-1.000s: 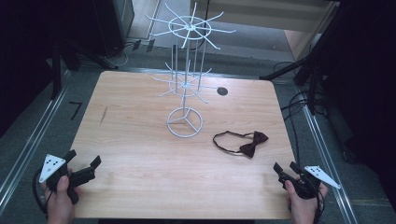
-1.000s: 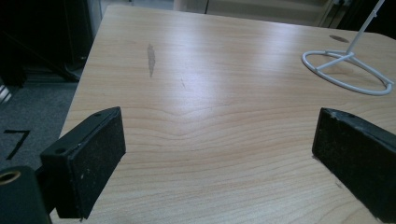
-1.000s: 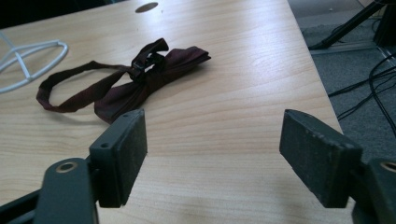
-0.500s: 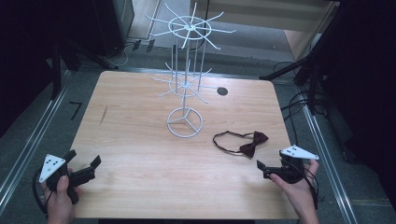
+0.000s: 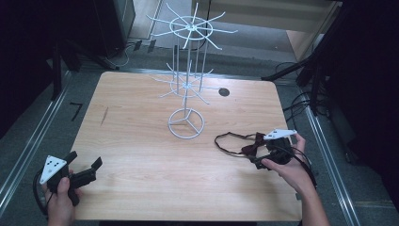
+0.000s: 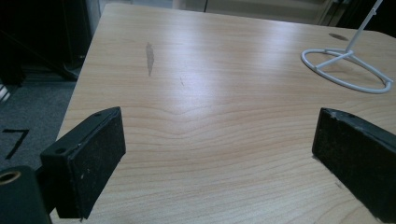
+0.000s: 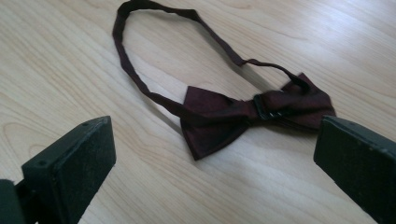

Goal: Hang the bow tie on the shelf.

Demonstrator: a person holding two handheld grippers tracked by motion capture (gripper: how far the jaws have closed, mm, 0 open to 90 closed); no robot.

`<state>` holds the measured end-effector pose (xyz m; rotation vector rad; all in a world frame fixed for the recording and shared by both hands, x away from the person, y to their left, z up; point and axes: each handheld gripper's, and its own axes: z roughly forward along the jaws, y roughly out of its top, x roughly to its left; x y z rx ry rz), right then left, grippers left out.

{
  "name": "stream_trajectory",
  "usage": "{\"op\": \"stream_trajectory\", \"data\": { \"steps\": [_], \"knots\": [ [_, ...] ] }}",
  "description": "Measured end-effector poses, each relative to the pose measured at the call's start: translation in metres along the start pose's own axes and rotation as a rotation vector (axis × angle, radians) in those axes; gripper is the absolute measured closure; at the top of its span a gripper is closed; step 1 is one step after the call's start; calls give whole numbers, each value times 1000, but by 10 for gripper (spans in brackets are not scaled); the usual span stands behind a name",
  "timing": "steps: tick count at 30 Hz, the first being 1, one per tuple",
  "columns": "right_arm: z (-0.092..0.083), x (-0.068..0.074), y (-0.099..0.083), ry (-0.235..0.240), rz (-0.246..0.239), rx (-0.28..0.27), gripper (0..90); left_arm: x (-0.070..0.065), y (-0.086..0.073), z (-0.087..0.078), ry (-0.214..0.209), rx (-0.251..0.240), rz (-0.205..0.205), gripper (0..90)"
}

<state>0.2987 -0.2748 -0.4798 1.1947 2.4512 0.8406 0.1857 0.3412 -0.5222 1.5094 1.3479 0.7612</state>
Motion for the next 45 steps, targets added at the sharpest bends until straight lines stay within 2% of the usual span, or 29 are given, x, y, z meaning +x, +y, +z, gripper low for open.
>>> {"op": "stream_trajectory", "data": {
  "steps": [3, 4, 7, 11, 18, 20, 21, 22, 23, 29, 33, 38, 42, 45],
  "knots": [
    [8, 3, 8, -7, -45, 47, 0, 0, 0, 0, -2, 3, 0, 32],
    [14, 5, 13, -17, -76, 81, 0, 0, 0, 0, -2, 3, 0, 32],
    [18, 7, 18, -17, -104, 100, 0, 0, 0, 0, -2, 3, 0, 32],
    [27, 14, 34, -14, -190, 164, 0, 0, 0, 0, -3, 4, 1, 32],
    [38, 12, 46, 18, -219, 219, 0, 1, 0, 0, -7, 4, 1, 32],
    [41, 10, 50, 43, -225, 229, 0, 1, 0, 0, -8, 4, 0, 32],
    [44, 10, 53, 71, -262, 248, 0, 1, 0, 0, -9, 5, 1, 32],
    [44, 10, 53, 71, -262, 248, 0, 1, 0, 0, -10, 5, 1, 32],
    [47, 12, 56, 86, -284, 274, 0, 1, 0, 0, -11, 5, 1, 32],
    [57, 15, 65, 76, -342, 326, 0, 1, 0, 0, -11, 5, 0, 32],
    [62, 16, 70, 63, -361, 349, 0, 1, 0, 0, -14, 6, 1, 32],
    [72, 14, 69, 86, -366, 370, 0, 1, 0, 0, -15, 7, 1, 32],
    [83, 10, 66, 42, -359, 397, 0, 1, 0, 0, -15, 7, 1, 32],
    [85, 8, 65, 33, -354, 405, 0, 1, 0, 0, -15, 7, 0, 32]
  ]
}}
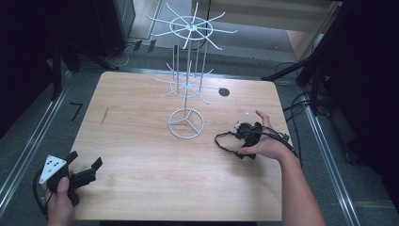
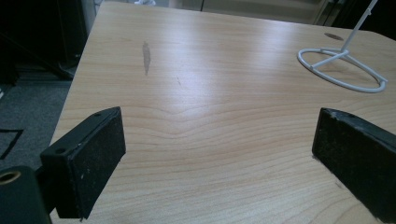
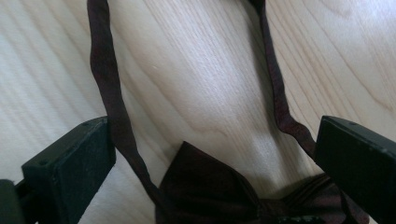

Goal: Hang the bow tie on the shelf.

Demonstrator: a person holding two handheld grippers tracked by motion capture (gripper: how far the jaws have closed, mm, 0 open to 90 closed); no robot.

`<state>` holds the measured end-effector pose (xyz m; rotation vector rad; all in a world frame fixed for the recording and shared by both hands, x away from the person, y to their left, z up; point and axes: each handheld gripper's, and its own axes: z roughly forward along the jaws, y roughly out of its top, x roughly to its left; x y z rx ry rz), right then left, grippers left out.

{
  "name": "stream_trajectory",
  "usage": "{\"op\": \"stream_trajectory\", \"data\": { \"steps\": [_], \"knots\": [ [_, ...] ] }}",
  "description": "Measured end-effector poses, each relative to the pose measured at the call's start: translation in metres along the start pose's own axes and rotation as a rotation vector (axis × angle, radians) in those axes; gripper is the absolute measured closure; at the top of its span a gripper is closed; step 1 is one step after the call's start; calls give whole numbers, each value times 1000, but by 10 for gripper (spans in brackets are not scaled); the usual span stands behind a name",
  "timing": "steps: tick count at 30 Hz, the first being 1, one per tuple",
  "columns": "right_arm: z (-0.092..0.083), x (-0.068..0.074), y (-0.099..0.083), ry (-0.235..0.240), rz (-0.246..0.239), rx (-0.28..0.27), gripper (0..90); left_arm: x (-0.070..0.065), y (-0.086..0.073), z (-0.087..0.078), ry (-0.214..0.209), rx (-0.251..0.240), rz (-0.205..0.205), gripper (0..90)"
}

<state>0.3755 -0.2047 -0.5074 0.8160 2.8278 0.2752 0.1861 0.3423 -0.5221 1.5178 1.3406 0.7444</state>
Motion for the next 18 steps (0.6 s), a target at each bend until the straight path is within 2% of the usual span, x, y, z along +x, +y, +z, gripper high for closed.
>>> {"op": "stream_trajectory", "data": {
  "steps": [4, 9, 10, 11, 12, 16, 18],
  "knots": [
    [8, -5, -2, -3, 22, 23, 0, 0, 0, 0, 0, -2, 1, 32],
    [11, -11, -2, 37, 58, 26, 0, 0, 0, 0, -1, -1, 2, 32],
    [13, -15, -3, 65, 91, 35, 0, 0, 0, 0, -1, 0, 2, 32],
    [13, -15, -3, 65, 91, 35, 0, 0, 0, 0, -1, 0, 2, 32],
    [14, -19, -6, 103, 143, 50, 0, 0, 0, 0, -1, -1, 2, 32],
    [14, -21, -11, 115, 162, 60, 0, 0, 0, 0, -3, -1, 0, 32],
    [13, -21, -12, 112, 177, 68, 44, 0, 0, 0, -3, -1, -3, 32]
  ]
}}
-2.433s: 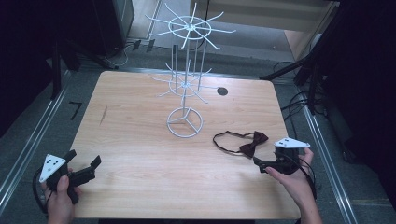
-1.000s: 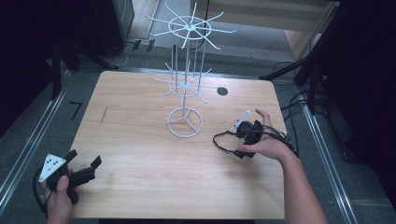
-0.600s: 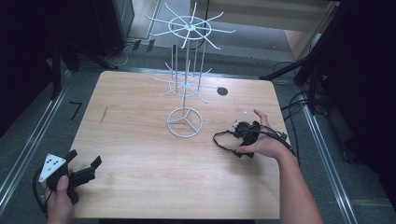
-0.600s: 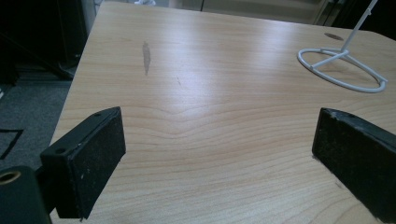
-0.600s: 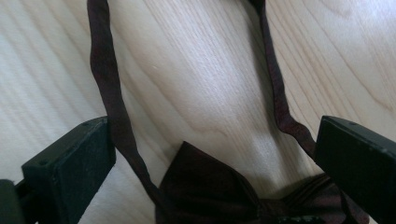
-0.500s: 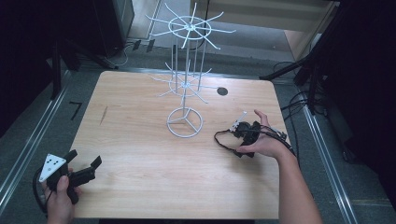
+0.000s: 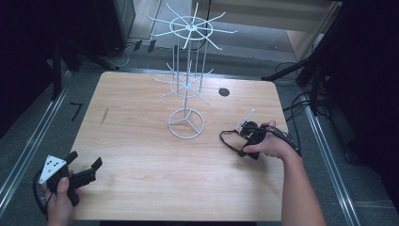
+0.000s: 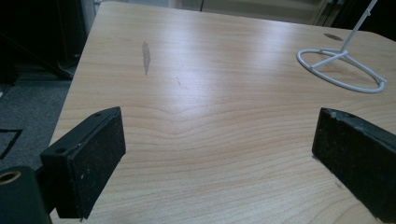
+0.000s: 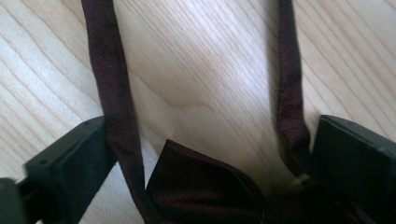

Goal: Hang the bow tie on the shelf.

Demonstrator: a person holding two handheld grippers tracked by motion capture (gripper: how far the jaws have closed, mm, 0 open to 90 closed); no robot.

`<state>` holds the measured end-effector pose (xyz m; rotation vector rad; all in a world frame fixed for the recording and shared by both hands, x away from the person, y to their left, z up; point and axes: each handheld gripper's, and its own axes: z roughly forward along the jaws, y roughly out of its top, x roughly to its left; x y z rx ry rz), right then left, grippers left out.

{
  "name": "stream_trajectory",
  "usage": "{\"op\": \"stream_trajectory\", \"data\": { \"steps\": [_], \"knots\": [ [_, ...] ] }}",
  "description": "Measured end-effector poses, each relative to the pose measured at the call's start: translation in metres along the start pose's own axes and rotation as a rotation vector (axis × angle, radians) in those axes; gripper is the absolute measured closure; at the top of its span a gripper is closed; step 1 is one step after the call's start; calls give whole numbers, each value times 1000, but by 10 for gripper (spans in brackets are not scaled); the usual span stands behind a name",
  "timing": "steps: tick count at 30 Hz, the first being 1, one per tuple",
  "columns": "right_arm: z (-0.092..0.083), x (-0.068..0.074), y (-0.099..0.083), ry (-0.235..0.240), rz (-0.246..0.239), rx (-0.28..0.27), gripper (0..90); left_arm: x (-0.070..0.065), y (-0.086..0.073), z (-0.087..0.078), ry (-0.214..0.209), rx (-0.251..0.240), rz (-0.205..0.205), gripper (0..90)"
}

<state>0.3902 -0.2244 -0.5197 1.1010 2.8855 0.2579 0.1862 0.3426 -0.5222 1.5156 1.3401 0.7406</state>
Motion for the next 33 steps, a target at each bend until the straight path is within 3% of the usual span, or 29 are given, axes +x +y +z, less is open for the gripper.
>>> {"op": "stream_trajectory", "data": {
  "steps": [2, 3, 6, 7, 10, 16, 19, 24, 25, 26, 28, 30, 31, 33],
  "knots": [
    [-6, -2, -2, -1, 7, -27, 217, 0, 0, 0, 0, 1, 1, 32],
    [-13, -6, -5, 1, 22, -56, 543, 0, 0, 0, 0, 1, 1, 32],
    [-16, -10, -9, -1, 30, -51, 719, 0, 0, 0, 1, 0, 0, 32],
    [-16, -10, -9, -1, 30, -51, 719, 0, 0, 0, 1, 0, 0, 32],
    [-16, -13, -11, -5, 78, -63, 876, 0, 0, 1, 1, 3, 0, 32],
    [-16, -12, -17, -26, 135, -120, 900, 0, 0, 1, 1, 5, 0, 32],
    [-15, -8, -21, -68, 135, -156, 900, 0, 0, 1, 1, 5, 0, 32],
    [-20, -2, -28, -113, 163, -274, 900, -1, 0, 1, 3, 7, 2, 32],
    [-24, -2, -31, -127, 179, -328, 900, -1, 0, 1, 3, 6, 2, 32],
    [-24, -2, -31, -127, 179, -328, 900, -1, 0, 1, 1, 10, 1, 32],
    [-32, 1, -34, -145, 205, -411, 900, -1, 0, 1, 1, 10, 4, 32],
    [-35, 1, -35, -144, 212, -442, 900, -1, 0, 1, 1, 12, 6, 32],
    [-42, 3, -37, -146, 222, -512, 900, -1, 0, 1, 0, 12, 5, 32],
    [-45, 4, -38, -142, 234, -540, 900, -1, 0, 1, 2, 11, 4, 32]
  ]
}}
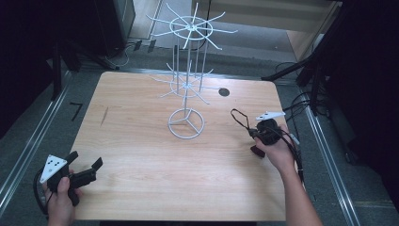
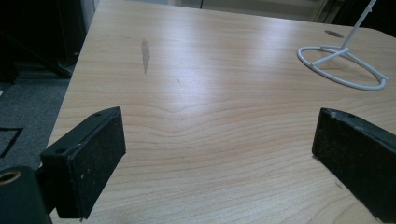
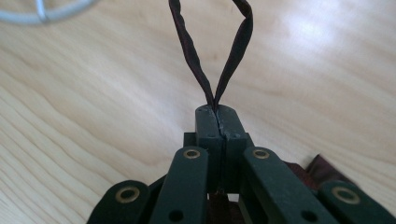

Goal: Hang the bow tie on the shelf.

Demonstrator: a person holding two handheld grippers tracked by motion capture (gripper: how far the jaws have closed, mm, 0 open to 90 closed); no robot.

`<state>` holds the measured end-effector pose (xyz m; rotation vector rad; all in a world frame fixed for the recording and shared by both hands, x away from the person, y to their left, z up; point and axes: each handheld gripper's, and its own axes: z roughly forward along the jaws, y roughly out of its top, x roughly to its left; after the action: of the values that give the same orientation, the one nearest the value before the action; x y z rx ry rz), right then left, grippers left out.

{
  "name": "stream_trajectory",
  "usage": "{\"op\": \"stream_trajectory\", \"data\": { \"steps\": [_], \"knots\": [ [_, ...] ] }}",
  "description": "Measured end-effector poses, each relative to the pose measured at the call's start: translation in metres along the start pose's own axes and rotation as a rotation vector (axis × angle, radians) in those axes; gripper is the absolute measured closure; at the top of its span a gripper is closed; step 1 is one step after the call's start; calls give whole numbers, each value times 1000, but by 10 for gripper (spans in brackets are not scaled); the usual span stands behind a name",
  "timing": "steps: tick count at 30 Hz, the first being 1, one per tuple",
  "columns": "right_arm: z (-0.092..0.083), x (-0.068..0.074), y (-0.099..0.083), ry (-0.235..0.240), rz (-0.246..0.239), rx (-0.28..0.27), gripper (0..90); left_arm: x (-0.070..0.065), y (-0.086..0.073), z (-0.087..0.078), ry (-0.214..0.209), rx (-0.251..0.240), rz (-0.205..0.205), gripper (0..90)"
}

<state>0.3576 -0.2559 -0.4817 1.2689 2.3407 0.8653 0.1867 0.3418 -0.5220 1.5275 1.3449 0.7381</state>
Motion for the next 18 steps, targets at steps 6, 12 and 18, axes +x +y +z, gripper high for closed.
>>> {"op": "stream_trajectory", "data": {
  "steps": [6, 12, 18],
  "knots": [
    [-15, 8, 6, 26, 28, -138, 900, 0, 0, 0, -1, 0, 0, 32],
    [-26, 21, 15, 60, 49, -242, 900, 0, 0, 0, -1, -2, -2, 32],
    [-35, 32, 23, 100, 84, -339, 900, 0, 0, 0, -2, -6, -6, 32]
  ]
}}
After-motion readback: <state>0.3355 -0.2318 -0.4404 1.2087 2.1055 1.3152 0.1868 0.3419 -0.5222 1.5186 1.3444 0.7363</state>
